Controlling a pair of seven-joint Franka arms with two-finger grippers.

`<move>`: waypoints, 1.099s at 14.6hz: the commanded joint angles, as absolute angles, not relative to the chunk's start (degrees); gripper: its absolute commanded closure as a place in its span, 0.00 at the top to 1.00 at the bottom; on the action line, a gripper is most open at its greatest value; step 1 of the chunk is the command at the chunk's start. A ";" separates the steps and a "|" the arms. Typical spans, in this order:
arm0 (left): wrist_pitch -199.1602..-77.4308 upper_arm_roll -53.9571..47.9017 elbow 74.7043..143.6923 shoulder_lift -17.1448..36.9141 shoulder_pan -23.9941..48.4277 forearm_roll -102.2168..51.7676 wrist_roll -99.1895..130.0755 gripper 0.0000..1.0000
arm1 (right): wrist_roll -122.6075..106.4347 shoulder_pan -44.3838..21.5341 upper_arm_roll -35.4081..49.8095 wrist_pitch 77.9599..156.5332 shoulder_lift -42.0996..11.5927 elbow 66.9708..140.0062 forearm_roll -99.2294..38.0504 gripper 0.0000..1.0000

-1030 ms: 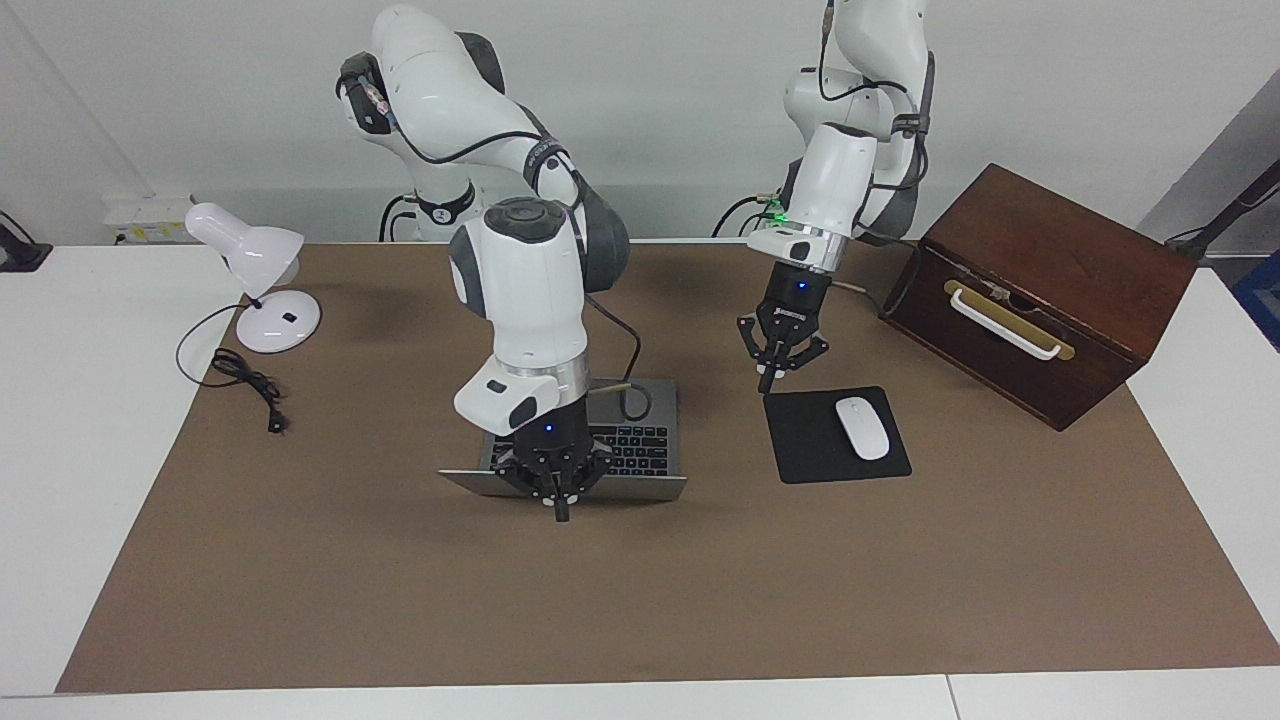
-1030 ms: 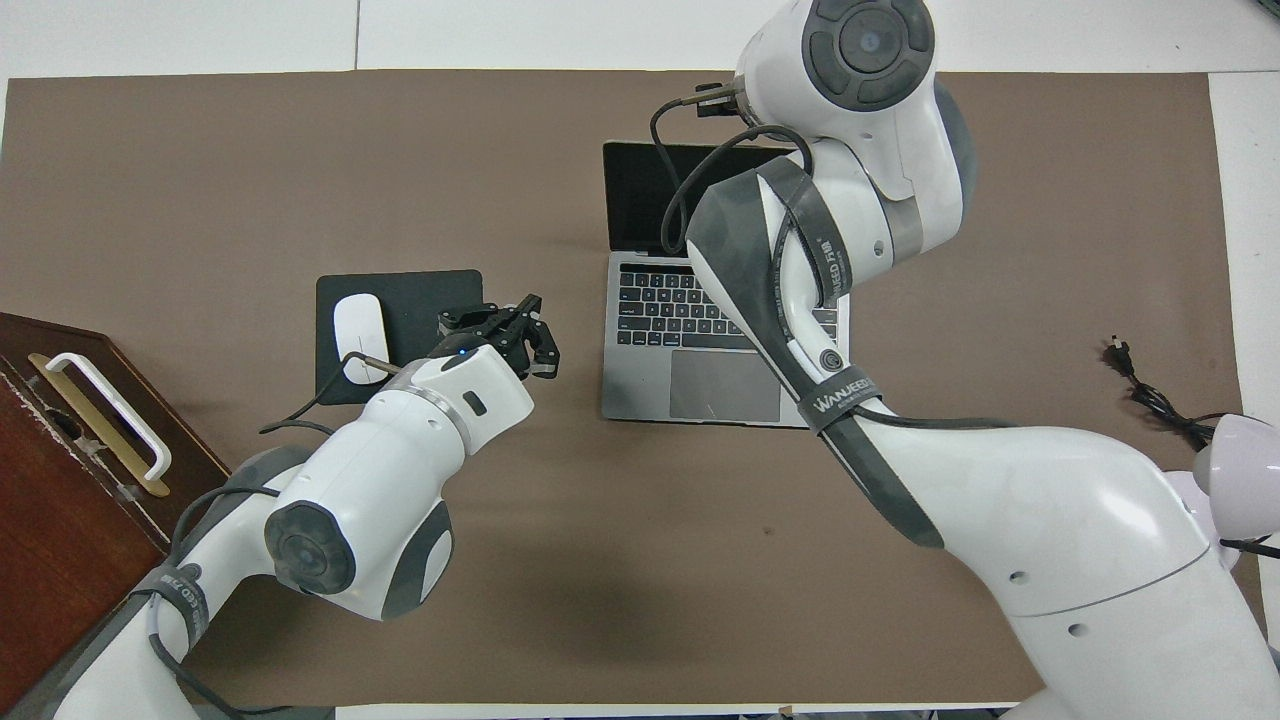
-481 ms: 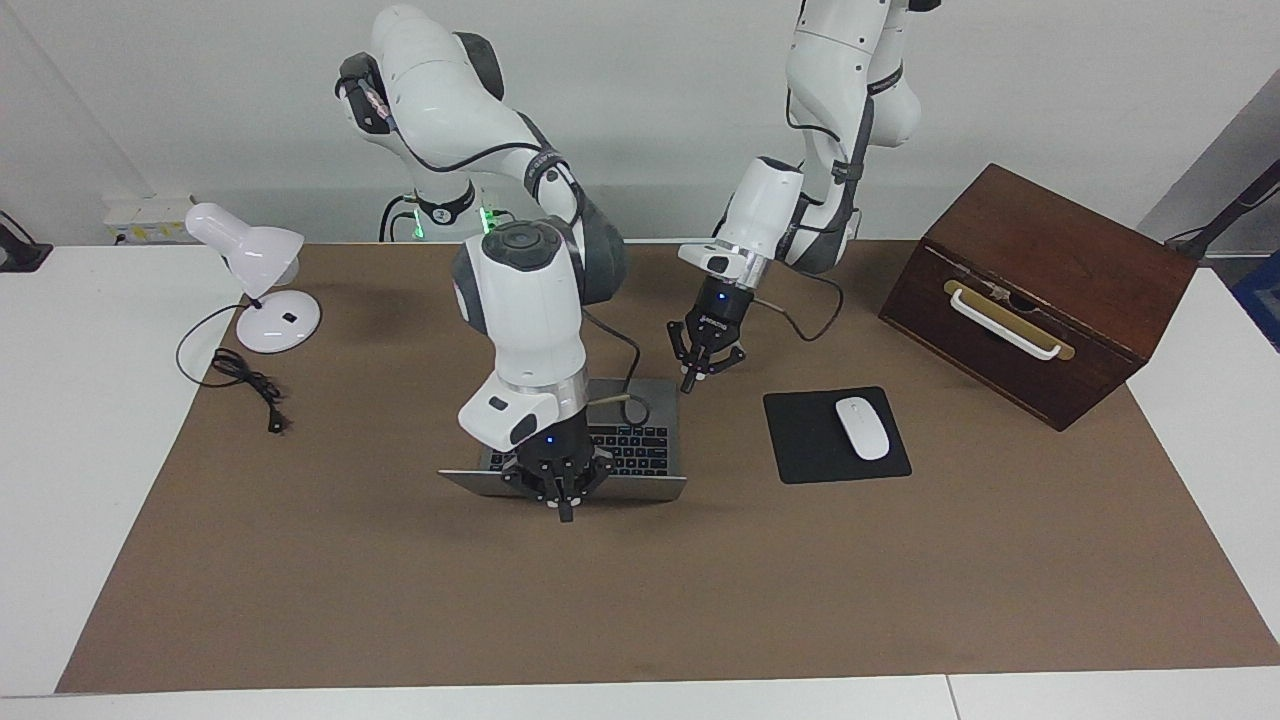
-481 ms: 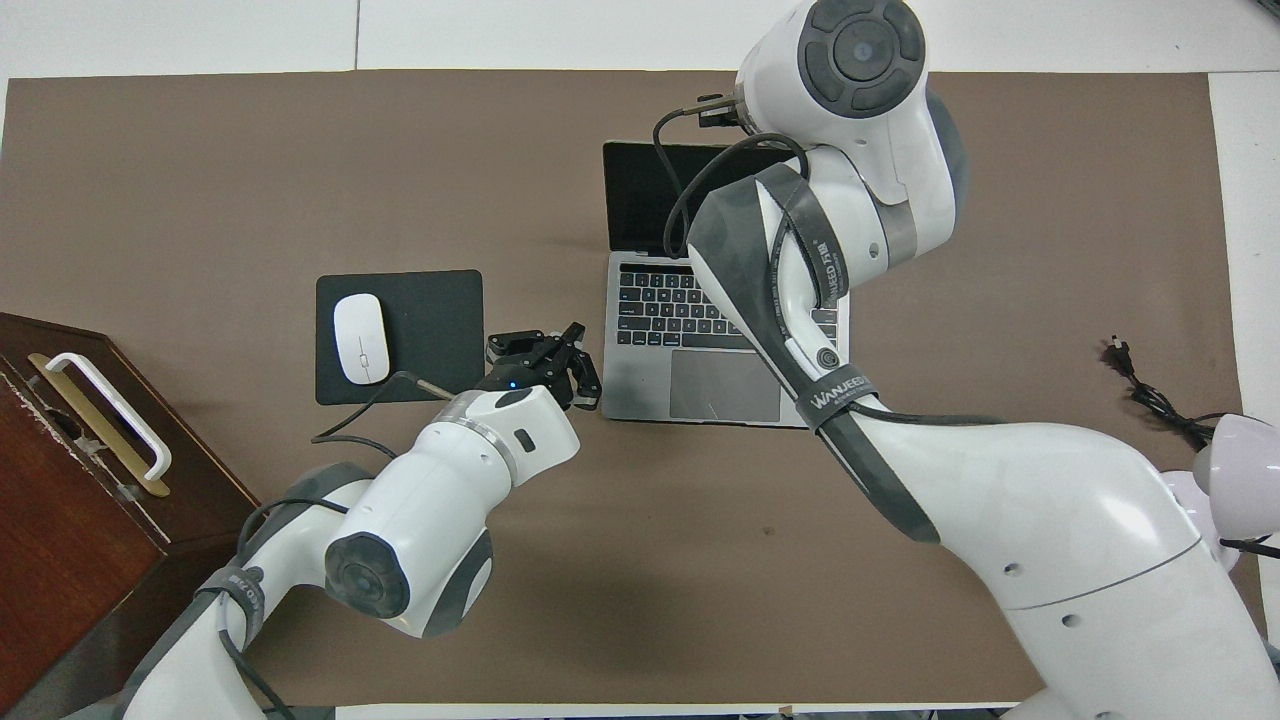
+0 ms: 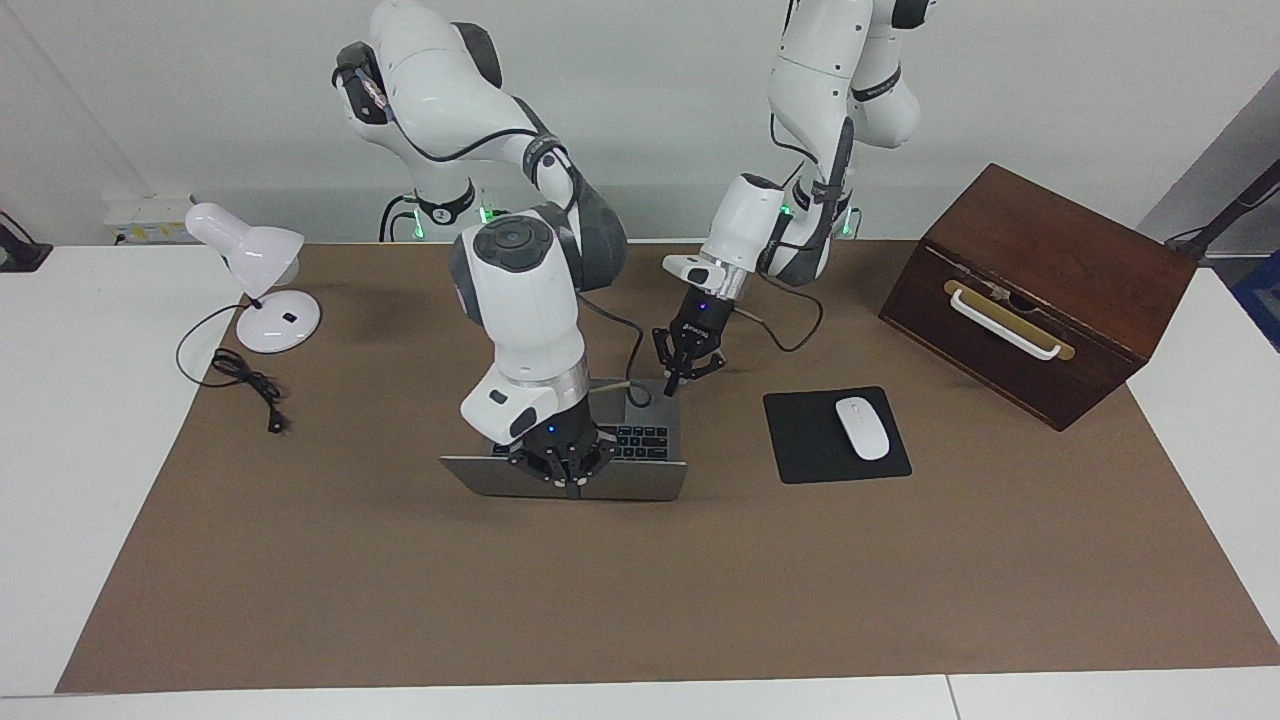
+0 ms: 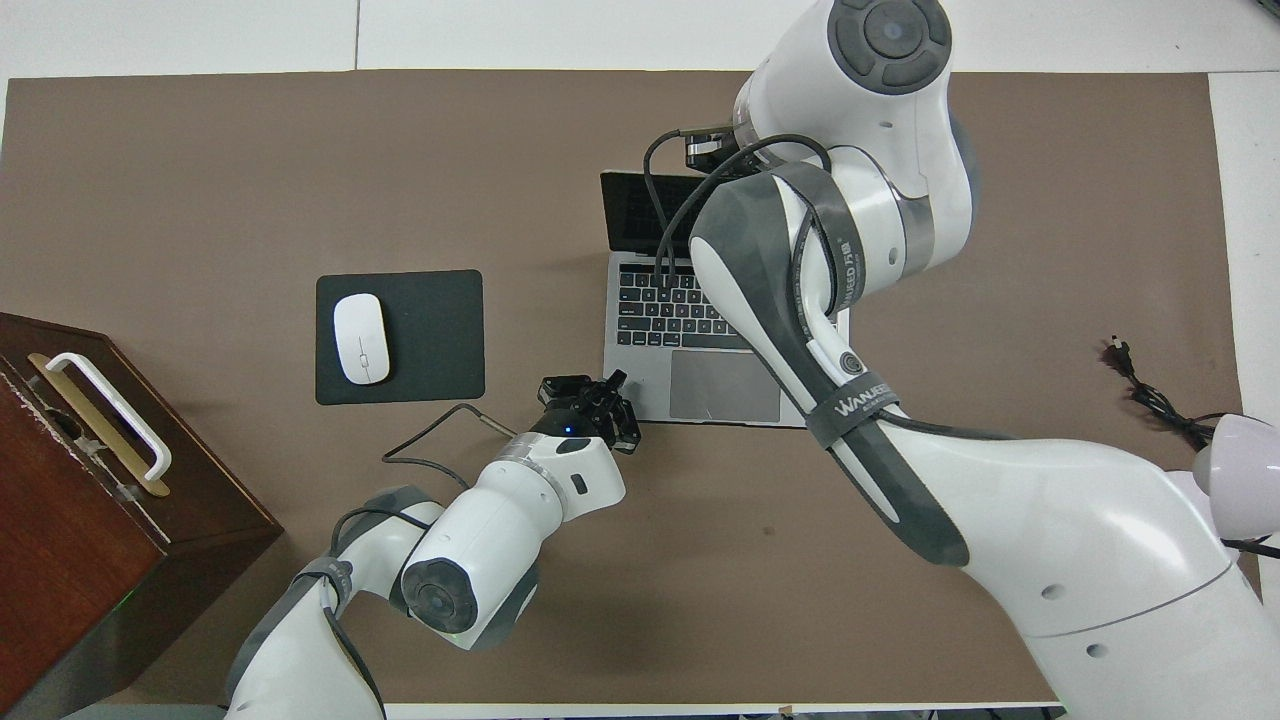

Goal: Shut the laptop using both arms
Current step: 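Press the laptop screen down flat with the right gripper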

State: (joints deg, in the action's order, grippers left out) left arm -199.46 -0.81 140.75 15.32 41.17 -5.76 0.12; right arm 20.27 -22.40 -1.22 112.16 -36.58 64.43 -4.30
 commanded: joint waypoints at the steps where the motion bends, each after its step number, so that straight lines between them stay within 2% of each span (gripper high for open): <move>1: -200.74 0.35 140.80 16.79 42.63 -6.33 -1.05 0.00 | 23.02 -22.50 -0.79 109.26 -34.19 68.20 -6.33 0.00; 10: -200.74 0.35 142.20 17.14 42.71 -6.33 -2.19 0.00 | 28.30 -22.50 0.44 109.95 -26.37 84.71 -18.54 0.00; 16: -200.74 0.35 145.10 16.52 42.98 -6.33 -3.43 0.00 | 28.21 -21.97 0.35 110.48 -23.38 91.66 -22.15 0.00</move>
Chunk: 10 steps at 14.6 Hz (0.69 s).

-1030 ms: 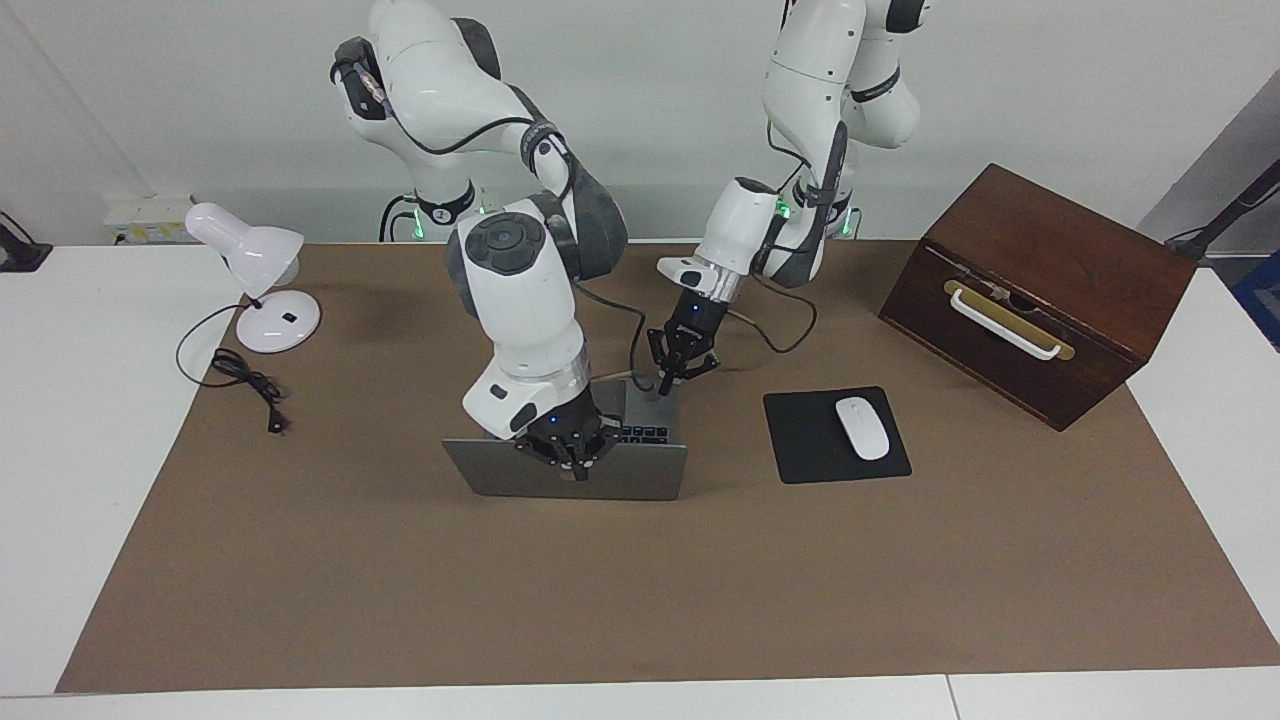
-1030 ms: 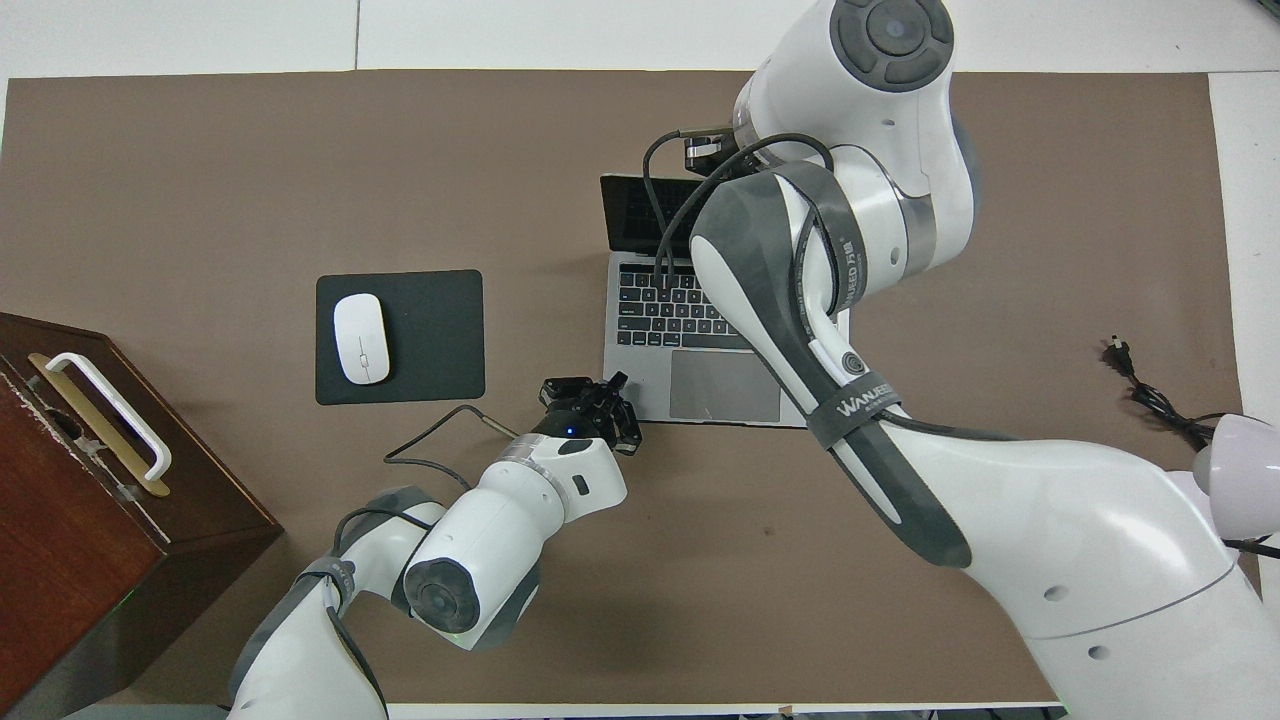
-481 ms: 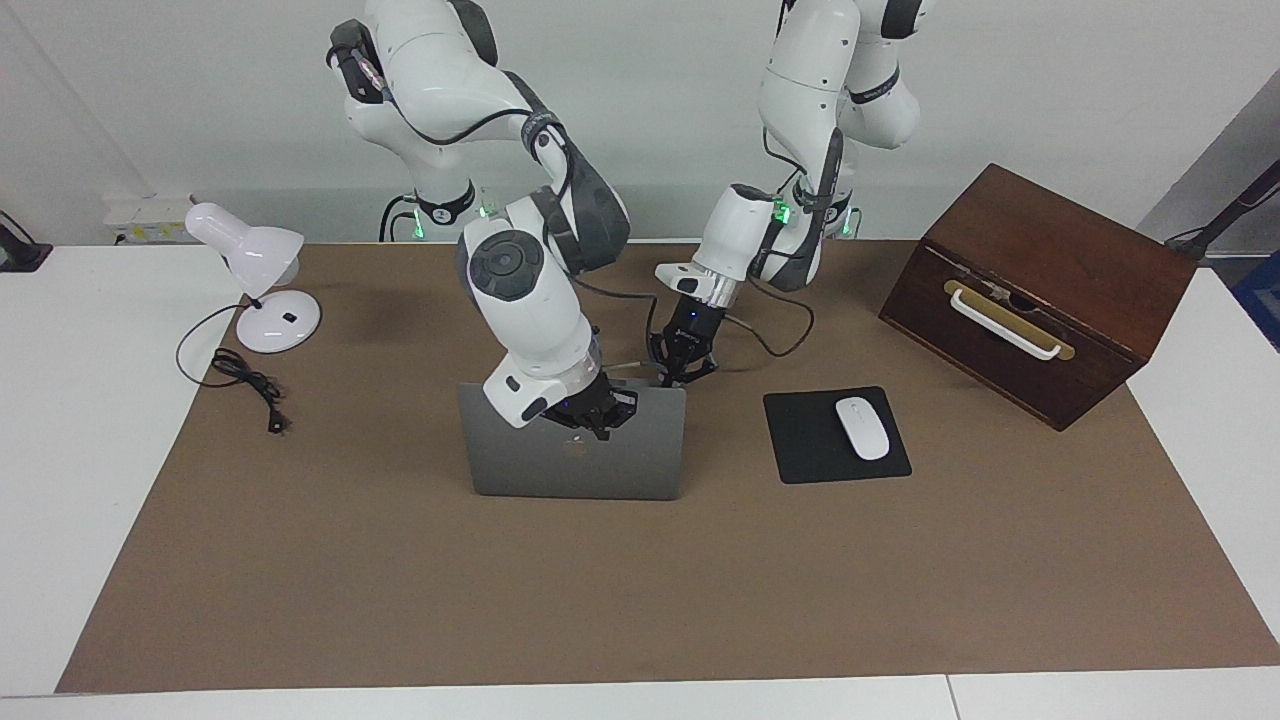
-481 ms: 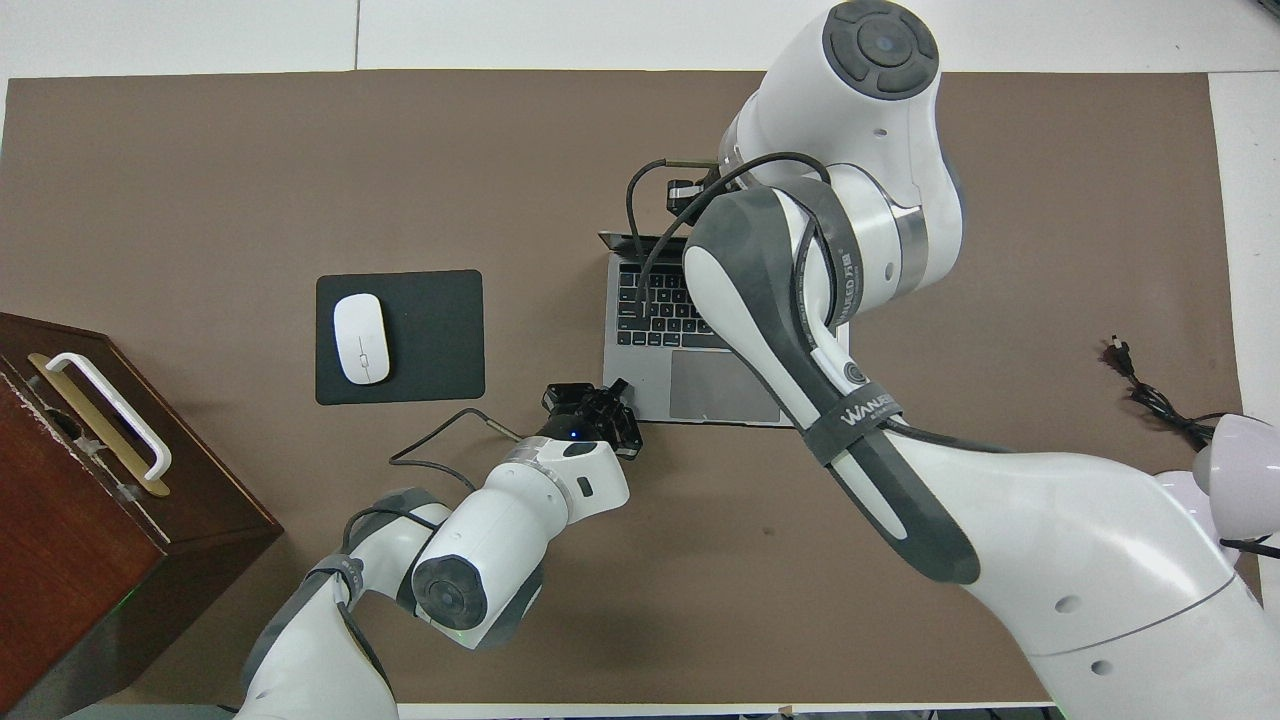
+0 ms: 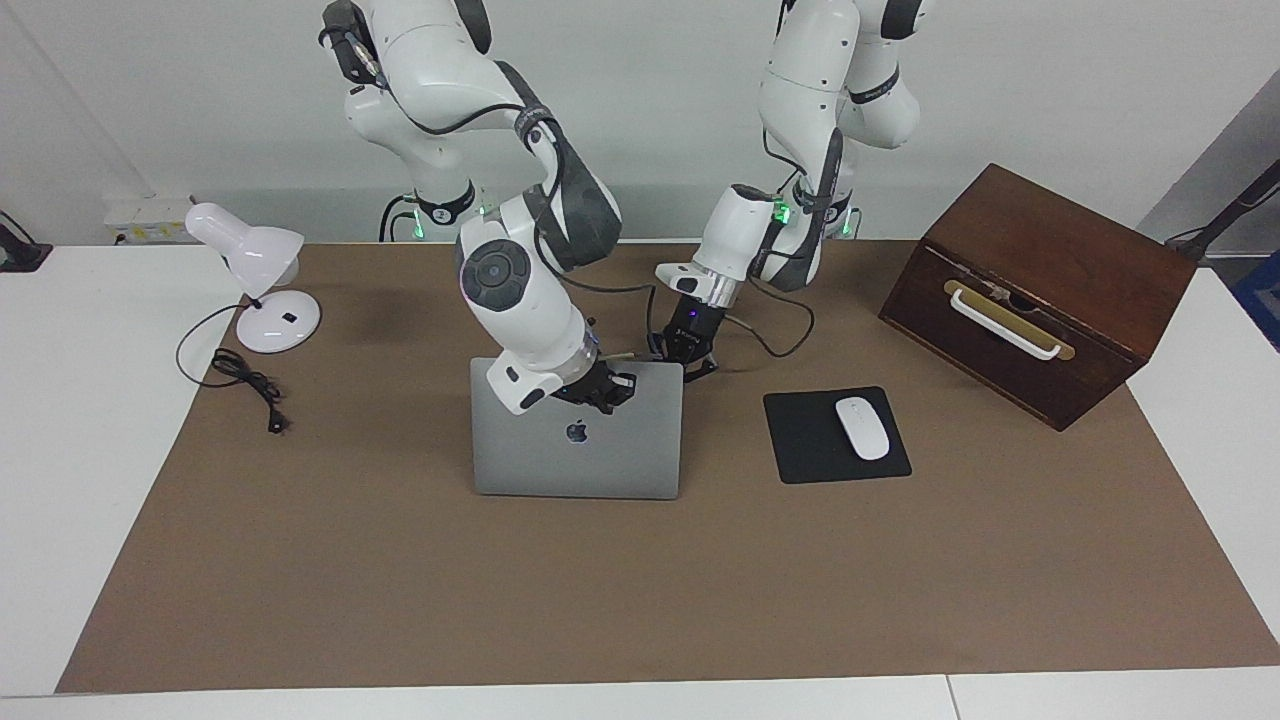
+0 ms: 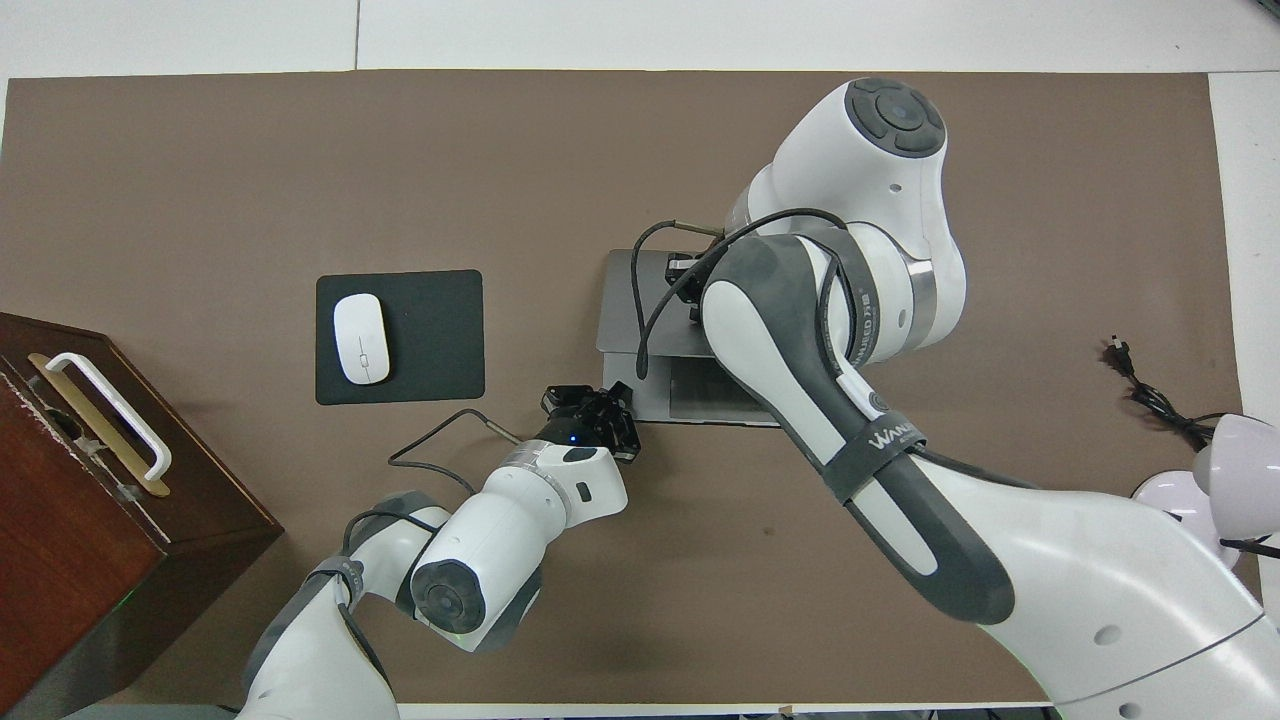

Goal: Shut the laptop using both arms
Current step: 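Press the laptop screen down flat with the right gripper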

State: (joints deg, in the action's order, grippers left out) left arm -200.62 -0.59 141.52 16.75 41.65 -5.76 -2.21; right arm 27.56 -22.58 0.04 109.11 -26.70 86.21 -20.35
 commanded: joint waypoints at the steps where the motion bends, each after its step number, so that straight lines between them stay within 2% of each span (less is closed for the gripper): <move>1: -200.74 0.35 145.46 16.44 42.98 -6.33 -3.43 0.00 | 28.04 -21.97 0.44 110.83 -22.77 93.15 -22.15 0.00; 10: -200.74 0.44 147.66 16.08 42.89 -6.33 -4.75 0.00 | 27.95 -22.32 0.35 114.16 -20.04 100.36 -22.06 0.00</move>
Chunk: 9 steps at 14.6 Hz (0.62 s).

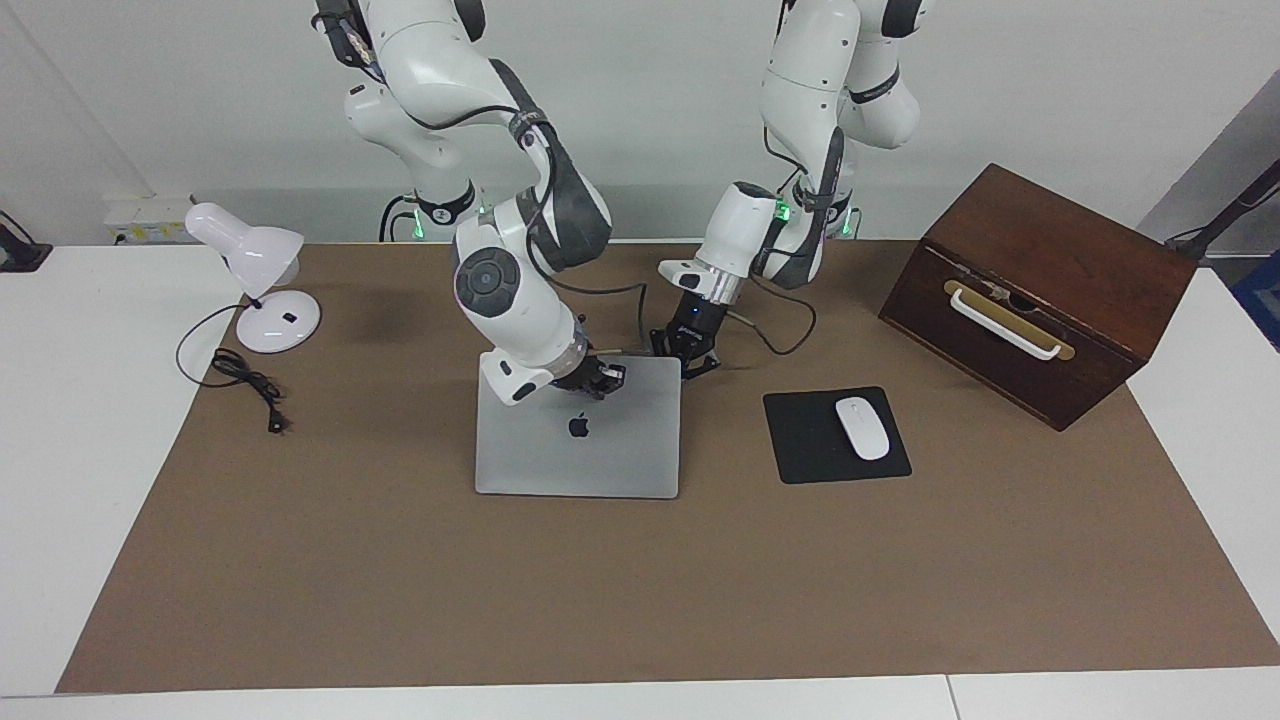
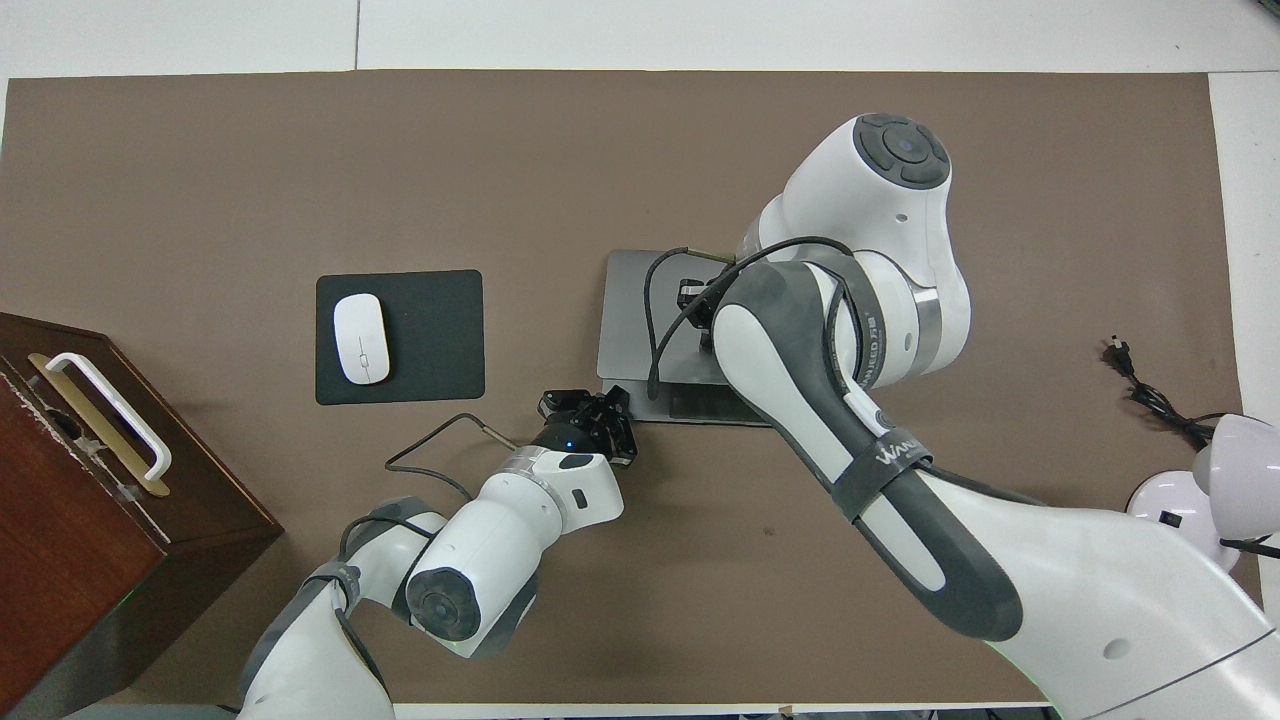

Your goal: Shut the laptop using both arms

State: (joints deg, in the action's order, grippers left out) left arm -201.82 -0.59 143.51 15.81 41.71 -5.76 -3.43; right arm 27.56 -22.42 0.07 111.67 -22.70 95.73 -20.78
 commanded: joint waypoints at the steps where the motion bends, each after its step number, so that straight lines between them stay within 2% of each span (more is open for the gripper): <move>1: -200.74 0.44 147.66 16.08 42.89 -6.33 -4.83 0.00 | 27.78 -22.41 0.35 115.13 -19.52 101.33 -22.06 0.00; 9: -200.74 0.44 147.66 16.17 42.98 -6.33 -5.10 0.00 | 27.60 -22.59 0.44 117.95 -18.55 104.50 -21.97 0.00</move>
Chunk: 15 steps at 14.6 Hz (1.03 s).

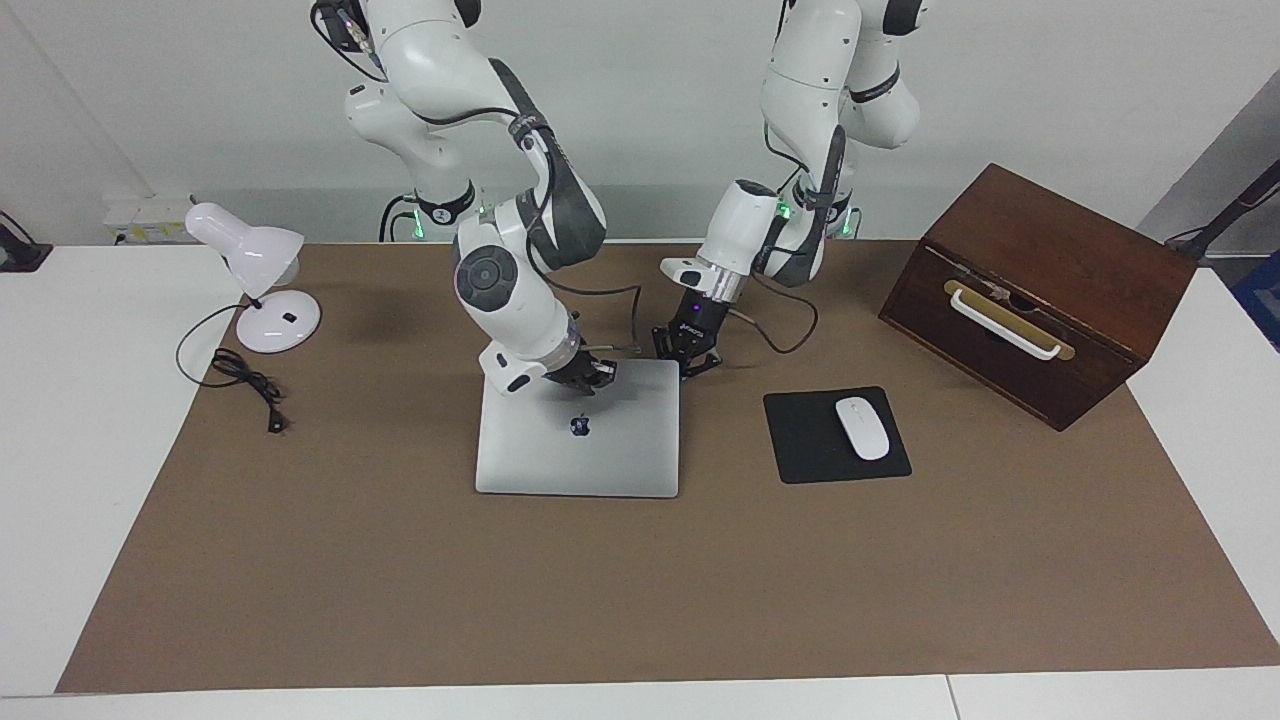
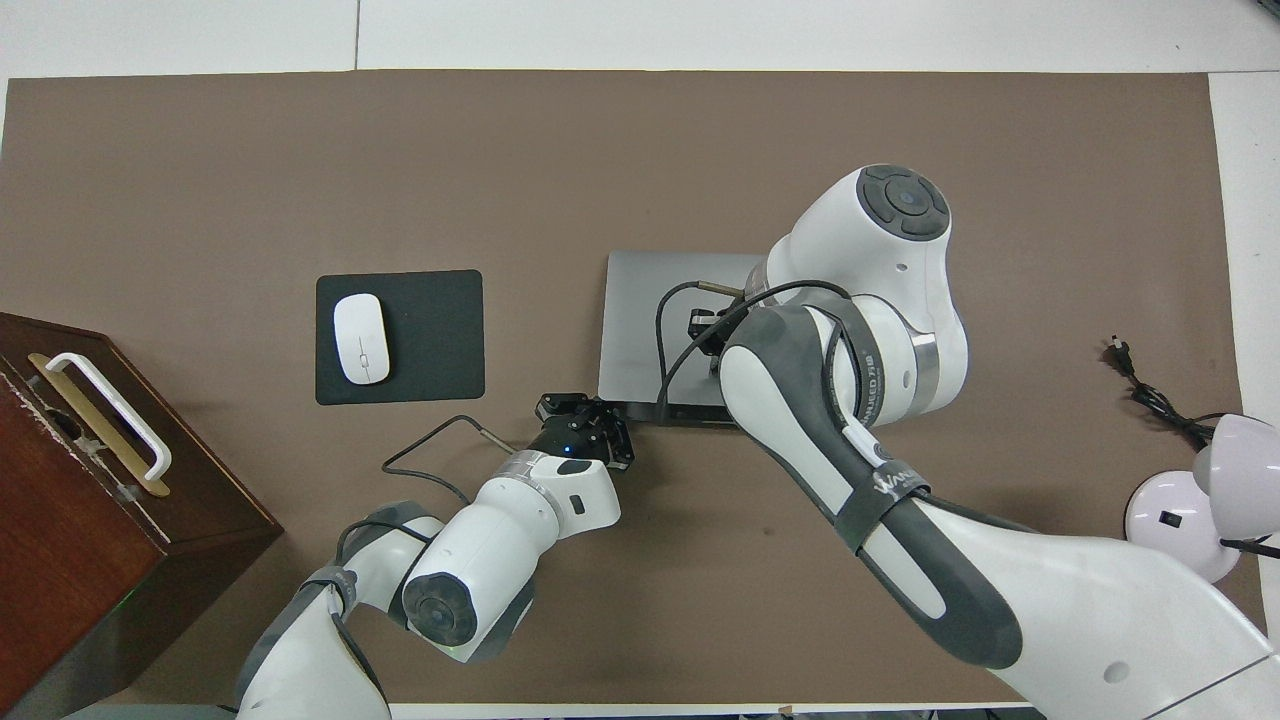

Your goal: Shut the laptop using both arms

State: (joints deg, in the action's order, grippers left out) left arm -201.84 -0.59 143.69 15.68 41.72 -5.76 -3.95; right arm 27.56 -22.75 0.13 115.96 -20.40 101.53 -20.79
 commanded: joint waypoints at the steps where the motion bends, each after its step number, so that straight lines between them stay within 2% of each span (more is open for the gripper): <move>1: -200.66 0.44 147.57 16.17 42.98 -6.33 -5.10 0.00 | 27.60 -22.59 0.44 118.38 -18.46 104.94 -22.06 0.00; 15: -200.66 0.44 147.22 16.61 42.80 -6.33 -5.10 0.00 | 27.69 -23.99 0.44 121.20 -18.02 107.75 -22.06 0.00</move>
